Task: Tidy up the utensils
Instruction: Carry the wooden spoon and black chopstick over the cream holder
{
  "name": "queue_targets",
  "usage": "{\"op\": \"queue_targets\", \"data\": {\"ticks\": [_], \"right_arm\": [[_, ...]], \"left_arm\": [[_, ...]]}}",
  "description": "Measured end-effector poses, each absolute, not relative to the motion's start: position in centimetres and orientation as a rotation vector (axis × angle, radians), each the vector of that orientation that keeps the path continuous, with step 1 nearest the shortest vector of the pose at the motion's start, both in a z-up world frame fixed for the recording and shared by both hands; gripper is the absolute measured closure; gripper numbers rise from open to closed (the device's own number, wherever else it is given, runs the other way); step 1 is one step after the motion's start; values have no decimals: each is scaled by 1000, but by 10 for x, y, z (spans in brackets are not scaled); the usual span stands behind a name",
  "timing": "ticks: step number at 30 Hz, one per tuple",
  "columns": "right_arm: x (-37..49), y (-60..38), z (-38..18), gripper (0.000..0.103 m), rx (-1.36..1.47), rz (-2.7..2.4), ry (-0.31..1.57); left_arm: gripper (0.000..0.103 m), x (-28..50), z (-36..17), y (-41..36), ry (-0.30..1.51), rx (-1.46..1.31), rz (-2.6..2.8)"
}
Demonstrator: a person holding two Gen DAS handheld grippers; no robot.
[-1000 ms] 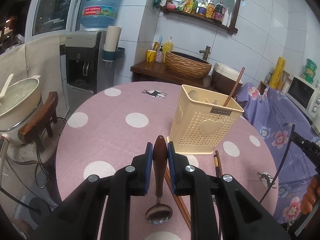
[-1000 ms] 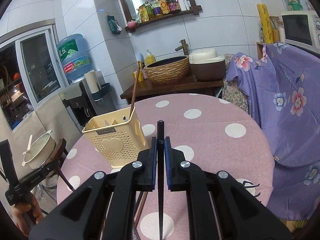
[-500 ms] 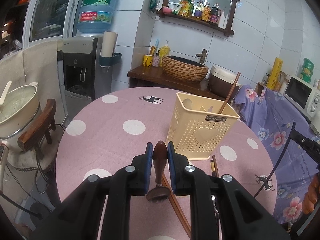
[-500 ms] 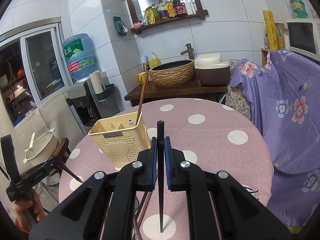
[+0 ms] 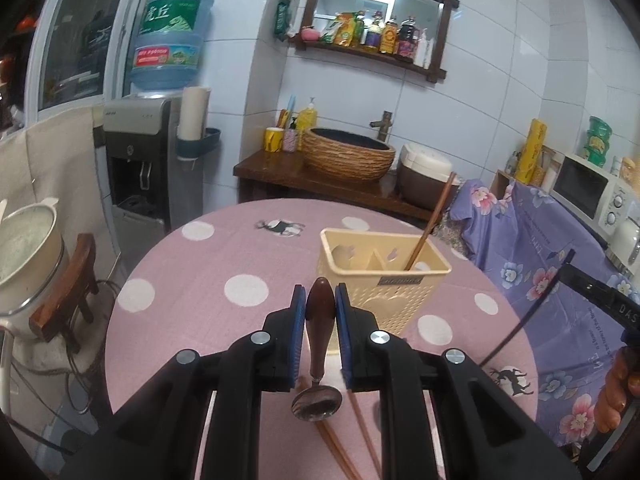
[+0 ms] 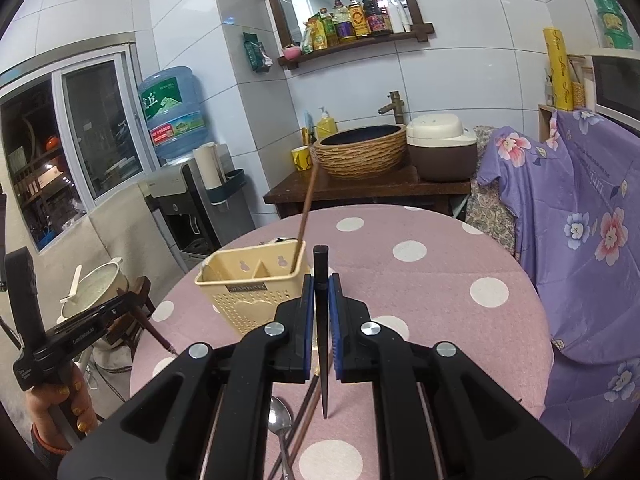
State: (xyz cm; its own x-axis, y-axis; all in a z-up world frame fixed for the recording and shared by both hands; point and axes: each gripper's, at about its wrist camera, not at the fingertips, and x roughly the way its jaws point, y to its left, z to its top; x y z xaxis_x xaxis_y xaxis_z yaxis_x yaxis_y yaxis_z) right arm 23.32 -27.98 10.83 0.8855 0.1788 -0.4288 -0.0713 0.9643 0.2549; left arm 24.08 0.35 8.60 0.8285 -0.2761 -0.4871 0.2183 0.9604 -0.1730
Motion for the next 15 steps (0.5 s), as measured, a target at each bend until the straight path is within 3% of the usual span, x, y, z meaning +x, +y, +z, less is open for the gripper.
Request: {"op": "queue_targets", "data": {"ticks": [15], "right_arm": [[292,-248,234,95,207,164,303]], "left_arm": [[87,299,197,-41,399,-101,-312]]}}
